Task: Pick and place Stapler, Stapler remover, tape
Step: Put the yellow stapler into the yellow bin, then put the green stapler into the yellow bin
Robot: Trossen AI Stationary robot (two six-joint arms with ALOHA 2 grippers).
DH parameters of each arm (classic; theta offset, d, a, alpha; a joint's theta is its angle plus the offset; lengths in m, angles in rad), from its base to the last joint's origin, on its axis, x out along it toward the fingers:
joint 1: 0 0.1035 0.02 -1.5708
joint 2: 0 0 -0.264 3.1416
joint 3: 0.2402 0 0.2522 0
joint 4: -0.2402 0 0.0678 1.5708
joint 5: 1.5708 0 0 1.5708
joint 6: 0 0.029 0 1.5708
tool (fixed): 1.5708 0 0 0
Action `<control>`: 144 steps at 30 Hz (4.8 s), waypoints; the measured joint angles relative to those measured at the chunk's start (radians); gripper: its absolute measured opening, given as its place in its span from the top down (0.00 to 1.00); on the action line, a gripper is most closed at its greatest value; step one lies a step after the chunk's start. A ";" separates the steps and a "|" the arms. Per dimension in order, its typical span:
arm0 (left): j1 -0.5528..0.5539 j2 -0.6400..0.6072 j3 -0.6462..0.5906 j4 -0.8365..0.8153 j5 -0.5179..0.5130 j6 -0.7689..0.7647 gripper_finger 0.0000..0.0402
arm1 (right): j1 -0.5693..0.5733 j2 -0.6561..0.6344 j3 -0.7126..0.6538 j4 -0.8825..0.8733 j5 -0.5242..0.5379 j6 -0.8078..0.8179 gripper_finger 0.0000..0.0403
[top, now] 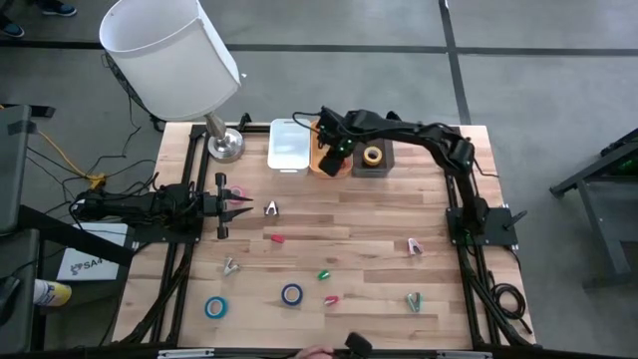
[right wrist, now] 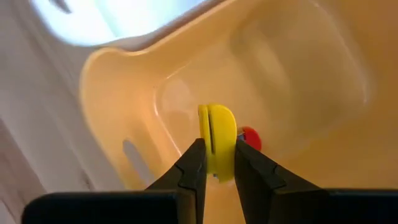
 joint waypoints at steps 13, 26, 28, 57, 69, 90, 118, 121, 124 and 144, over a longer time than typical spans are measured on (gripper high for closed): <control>0.000 0.000 0.000 0.000 0.000 0.000 0.76 | -0.017 0.022 -0.001 -0.013 -0.019 0.201 0.68; 0.000 0.000 0.000 0.000 0.000 0.000 0.76 | 0.005 -0.009 -0.001 -0.015 -0.017 0.182 0.43; 0.000 0.000 0.000 0.000 0.000 0.000 0.76 | 0.017 -0.027 -0.001 -0.020 -0.018 0.165 0.43; 0.000 0.000 0.000 0.000 0.000 0.000 0.76 | 0.452 -0.156 0.001 -0.222 0.040 -0.148 0.42; 0.000 0.000 0.000 0.000 0.000 0.000 0.76 | 0.609 -0.156 0.000 -0.221 0.138 -0.276 0.42; 0.000 0.000 0.000 0.000 0.000 0.000 0.76 | 0.734 -0.140 0.000 -0.017 0.167 -0.141 0.42; 0.000 0.000 0.000 0.000 0.000 0.000 0.76 | 0.810 0.088 -0.001 0.014 0.037 -0.236 0.42; 0.000 0.000 0.000 0.000 0.000 0.000 0.76 | 0.810 0.114 -0.001 0.014 0.033 -0.253 0.42; 0.000 0.000 0.000 0.000 0.000 0.000 0.76 | 0.807 0.124 -0.001 0.017 0.032 -0.254 0.42; 0.000 0.000 0.000 0.000 0.000 0.000 0.76 | 0.799 0.153 0.000 0.033 0.044 -0.280 0.55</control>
